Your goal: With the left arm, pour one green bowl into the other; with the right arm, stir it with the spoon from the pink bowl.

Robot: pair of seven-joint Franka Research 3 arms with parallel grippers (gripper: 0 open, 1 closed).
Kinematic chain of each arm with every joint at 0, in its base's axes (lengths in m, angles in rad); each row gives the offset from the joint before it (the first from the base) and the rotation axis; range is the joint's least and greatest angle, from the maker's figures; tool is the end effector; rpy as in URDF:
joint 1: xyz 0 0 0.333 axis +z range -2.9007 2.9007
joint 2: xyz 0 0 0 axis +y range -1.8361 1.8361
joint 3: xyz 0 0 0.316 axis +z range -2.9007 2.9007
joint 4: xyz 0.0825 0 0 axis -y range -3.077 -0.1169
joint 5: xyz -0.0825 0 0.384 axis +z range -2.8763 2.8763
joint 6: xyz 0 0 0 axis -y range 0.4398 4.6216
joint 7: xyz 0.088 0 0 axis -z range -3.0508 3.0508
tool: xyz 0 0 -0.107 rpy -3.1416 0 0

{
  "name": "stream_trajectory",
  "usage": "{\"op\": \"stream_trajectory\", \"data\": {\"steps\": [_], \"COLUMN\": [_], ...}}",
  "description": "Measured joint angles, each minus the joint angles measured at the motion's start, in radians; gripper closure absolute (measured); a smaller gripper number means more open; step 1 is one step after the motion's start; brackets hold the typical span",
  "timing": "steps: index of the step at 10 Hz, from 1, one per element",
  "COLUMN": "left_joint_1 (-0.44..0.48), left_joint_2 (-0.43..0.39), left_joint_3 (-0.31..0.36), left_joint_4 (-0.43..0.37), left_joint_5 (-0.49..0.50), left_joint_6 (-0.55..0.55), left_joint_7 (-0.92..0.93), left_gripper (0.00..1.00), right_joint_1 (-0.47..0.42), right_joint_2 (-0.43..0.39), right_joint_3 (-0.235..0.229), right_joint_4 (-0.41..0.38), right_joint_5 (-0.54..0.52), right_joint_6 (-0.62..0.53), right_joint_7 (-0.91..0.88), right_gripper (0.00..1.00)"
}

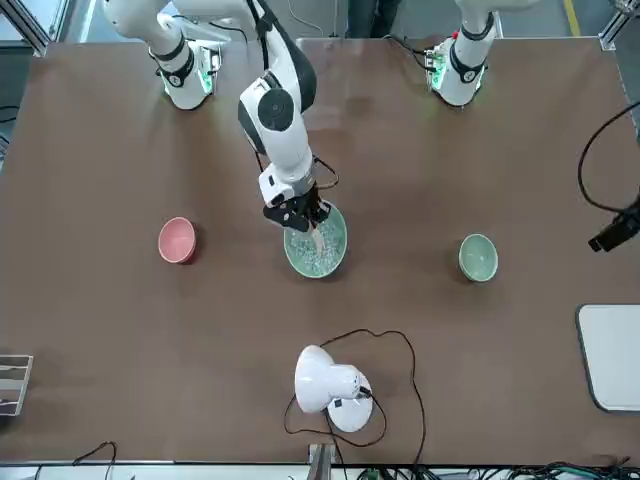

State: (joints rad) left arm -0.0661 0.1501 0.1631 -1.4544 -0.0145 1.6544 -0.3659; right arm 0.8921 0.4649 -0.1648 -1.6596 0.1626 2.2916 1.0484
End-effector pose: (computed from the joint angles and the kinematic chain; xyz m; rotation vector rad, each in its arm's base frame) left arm 0.6061 0.0499 0.6012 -3.0547 -0.7173 -0.0827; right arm 0.5037 0.4717 0.3595 -2.9096 0.5810 -0.0959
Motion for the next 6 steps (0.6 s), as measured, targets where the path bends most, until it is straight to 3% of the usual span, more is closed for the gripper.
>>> {"op": "stream_trajectory", "data": {"steps": [3,6], "left_joint_1": [0.008,0.019], "left_joint_2": [-0.053,-0.057], "left_joint_3": [-0.081,-0.169], "left_joint_4": [0.0,0.0], "left_joint_5": [0.0,0.0], "left_joint_6": [-0.072,-0.078], "left_joint_7": [0.248,0.309], "left_gripper": [0.0,0.0], "right_joint_1": [-0.04,-0.063], "right_joint_2": [0.014,0.014], "right_joint_3": [-0.004,-0.004], "right_joint_4": [0.007,0.011], "right_joint_5": [0.002,0.002], "right_joint_6": [0.009,-0.01], "right_joint_7": [-0.004,-0.034], "right_gripper": [0.95,0.95]}}
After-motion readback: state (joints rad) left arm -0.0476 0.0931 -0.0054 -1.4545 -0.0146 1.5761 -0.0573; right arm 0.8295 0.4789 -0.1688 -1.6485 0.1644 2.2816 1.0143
